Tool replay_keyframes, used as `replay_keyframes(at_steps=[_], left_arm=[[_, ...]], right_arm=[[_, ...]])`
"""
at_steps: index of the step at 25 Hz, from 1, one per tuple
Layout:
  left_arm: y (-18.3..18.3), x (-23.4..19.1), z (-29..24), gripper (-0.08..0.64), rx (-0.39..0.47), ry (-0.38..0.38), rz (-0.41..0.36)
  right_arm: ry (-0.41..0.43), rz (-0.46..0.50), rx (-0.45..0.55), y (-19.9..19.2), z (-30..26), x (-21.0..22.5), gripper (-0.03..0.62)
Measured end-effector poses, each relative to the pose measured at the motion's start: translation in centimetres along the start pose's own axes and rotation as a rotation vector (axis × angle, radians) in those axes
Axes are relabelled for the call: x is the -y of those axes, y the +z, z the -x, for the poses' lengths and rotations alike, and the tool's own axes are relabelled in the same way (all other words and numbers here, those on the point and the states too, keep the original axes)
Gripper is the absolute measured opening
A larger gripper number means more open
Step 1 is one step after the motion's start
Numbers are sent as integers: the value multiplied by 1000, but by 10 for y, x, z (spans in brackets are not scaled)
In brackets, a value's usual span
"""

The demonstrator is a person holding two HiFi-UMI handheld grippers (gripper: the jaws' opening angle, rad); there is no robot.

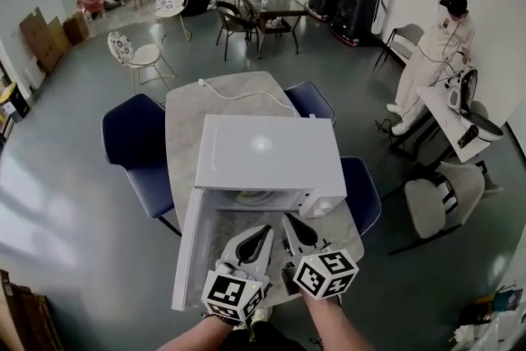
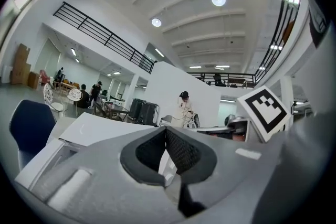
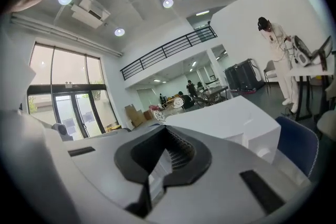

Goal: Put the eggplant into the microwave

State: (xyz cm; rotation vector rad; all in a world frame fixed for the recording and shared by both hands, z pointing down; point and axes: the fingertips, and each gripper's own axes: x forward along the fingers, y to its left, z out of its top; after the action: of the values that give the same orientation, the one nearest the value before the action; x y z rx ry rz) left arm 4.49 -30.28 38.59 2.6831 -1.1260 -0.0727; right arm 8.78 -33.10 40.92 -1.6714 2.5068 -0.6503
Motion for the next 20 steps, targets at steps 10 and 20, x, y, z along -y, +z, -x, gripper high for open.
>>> replay_keyframes(at_steps=[10, 20], left_arm=[[53, 16, 17, 5, 75, 3, -101], [65, 16, 26, 6, 81, 18, -127]], right_arm=[[34, 90, 71, 45, 22, -34, 0], [60, 119, 84, 56, 25, -53, 0]])
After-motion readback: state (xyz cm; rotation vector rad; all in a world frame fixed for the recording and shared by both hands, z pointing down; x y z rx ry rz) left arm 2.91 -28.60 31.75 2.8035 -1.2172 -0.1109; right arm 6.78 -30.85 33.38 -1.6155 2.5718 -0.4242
